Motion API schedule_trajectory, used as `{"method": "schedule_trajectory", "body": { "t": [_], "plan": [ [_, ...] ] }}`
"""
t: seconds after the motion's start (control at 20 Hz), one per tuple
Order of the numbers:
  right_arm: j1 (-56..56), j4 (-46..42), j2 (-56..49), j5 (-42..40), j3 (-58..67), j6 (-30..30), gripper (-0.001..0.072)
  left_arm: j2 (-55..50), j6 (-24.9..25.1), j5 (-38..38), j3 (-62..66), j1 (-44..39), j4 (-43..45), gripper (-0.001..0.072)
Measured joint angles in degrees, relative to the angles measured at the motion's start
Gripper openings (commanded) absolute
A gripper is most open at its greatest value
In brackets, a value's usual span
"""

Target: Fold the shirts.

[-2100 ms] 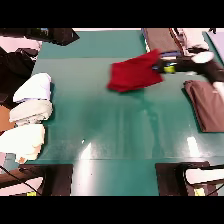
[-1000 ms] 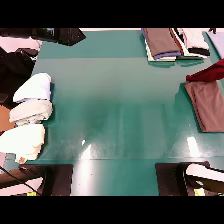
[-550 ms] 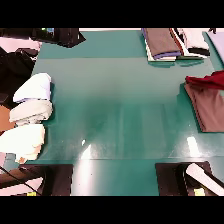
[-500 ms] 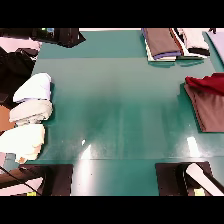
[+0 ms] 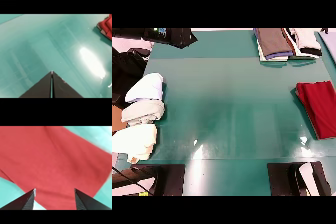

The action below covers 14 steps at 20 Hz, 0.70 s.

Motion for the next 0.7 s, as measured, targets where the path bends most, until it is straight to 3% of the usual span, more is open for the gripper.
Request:
{"method": "schedule_trajectory", "body": {
  "t": [0.25,0.55,0.6,0.65,0.7],
  "plan": [
    [10.5,5.7,0.6,0.9,7.5,0.0,0.0565,0.0,0.2,-0.4,0.0,0.0,0.0,0.0025],
    [38.6,9.4,0.7,0.0,14.1,0.1,0.0538,0.0,0.2,0.2,0.0,0.0,0.0,0.0025],
    [43.2,9.7,0.7,-0.4,14.3,0.1,0.0407,0.0,0.2,0.5,0.0,0.0,0.0,0.0025],
    [47.1,9.8,0.7,-0.9,14.5,0.1,0.0180,0.0,0.2,0.9,0.0,0.0,0.0,0.0025],
    [51.0,9.9,0.5,-1.4,14.6,0.1,0.0021,0.0,0.2,1.4,0.0,0.0,0.0,0.0025]
  ]
}}
